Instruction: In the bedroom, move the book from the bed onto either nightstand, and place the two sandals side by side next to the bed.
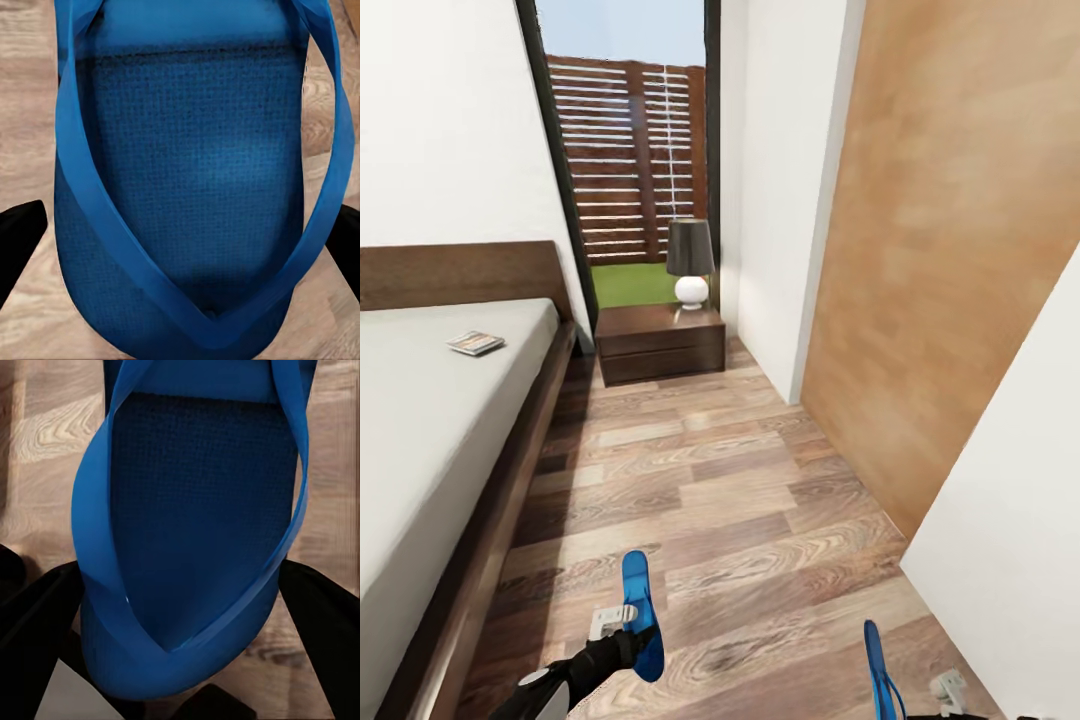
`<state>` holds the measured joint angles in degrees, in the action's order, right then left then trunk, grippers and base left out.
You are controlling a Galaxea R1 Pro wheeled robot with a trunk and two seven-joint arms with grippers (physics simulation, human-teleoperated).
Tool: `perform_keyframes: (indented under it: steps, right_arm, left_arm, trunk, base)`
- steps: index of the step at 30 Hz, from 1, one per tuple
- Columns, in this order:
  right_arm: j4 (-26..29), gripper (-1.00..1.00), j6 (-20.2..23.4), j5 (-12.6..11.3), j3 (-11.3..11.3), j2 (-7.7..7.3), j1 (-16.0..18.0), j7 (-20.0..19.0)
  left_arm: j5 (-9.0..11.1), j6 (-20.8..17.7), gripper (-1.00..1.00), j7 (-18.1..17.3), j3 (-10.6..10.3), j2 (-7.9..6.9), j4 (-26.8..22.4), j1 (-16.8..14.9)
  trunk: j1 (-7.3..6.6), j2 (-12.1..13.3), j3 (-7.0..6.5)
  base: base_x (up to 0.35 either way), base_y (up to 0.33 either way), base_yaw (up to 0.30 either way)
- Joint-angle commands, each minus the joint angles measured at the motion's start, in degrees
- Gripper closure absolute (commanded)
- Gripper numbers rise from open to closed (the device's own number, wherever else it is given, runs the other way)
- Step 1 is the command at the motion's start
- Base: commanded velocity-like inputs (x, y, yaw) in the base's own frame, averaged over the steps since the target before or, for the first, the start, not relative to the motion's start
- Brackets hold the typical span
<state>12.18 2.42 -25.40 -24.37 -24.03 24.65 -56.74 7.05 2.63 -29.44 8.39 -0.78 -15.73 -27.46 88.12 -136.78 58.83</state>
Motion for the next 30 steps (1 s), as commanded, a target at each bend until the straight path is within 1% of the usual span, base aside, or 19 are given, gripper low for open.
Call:
perform_keyframes:
  steps: [1, 17, 21, 30]
  right_arm:
    - [0.04, 1.00, 0.33, -0.61, -0.32, -0.05, 0.02, -0.22]
    - [0.04, 1.00, 0.35, -0.66, -0.32, -0.05, 0.02, -0.29]
    - [0.04, 1.00, 0.37, -0.69, -0.32, -0.05, 0.02, -0.30]
    - [0.04, 1.00, 0.37, -0.70, -0.32, -0.05, 0.03, -0.30]
  left_arm:
    - [0.42, 0.03, 1.00, -0.26, 0.05, -0.01, 0.08, -0.05]
    - [0.49, 0.01, 1.00, -0.26, 0.05, 0.01, 0.08, -0.05]
    - [0.43, 0.03, 1.00, -0.21, 0.05, 0.01, 0.08, -0.05]
    - [0.50, 0.09, 1.00, -0.18, 0.05, -0.01, 0.08, -0.07]
  trunk:
    - [0.02, -0.02, 0.05]
    - [0.02, -0.02, 0.05]
    - [0.02, -0.02, 0.05]
    - [0.02, -0.02, 0.05]
  base:
    - [0.328, 0.000, 0.130]
    - [0.328, -0.010, 0.049]
    - [0.321, -0.082, 0.100]
    - [0.291, -0.142, 0.007]
